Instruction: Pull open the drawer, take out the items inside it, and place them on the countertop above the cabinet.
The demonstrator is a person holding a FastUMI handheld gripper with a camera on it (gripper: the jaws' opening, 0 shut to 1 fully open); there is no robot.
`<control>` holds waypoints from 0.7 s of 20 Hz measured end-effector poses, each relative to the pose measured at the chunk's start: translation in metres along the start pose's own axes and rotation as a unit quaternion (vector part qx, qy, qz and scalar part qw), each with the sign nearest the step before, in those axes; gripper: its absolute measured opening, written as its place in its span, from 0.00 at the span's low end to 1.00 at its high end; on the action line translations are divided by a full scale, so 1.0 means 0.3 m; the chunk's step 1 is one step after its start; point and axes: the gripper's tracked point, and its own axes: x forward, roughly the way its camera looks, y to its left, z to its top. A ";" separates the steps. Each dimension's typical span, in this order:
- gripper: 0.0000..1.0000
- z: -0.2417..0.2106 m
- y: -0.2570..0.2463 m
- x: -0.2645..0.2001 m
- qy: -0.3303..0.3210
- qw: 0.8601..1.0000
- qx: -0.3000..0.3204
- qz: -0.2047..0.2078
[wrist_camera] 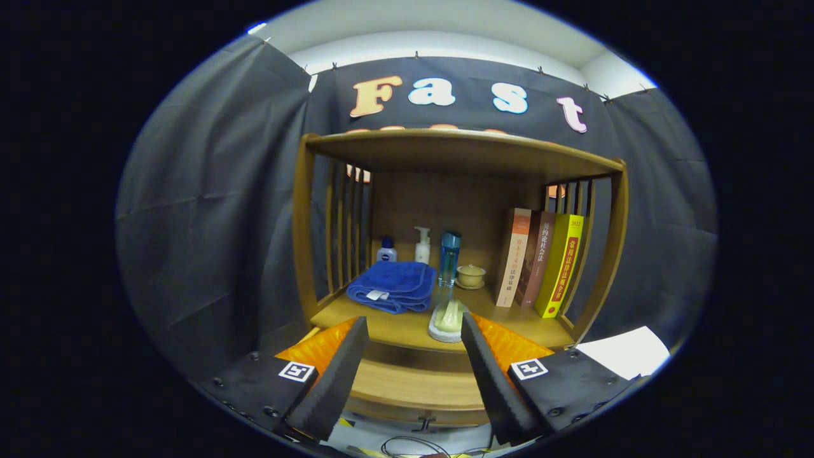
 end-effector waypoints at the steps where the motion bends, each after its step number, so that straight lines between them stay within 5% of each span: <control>1: 0.96 -0.014 0.020 -0.042 -0.003 1.000 0.004 0.005; 14: 0.97 -0.325 0.082 -0.335 -0.053 0.998 0.034 -0.026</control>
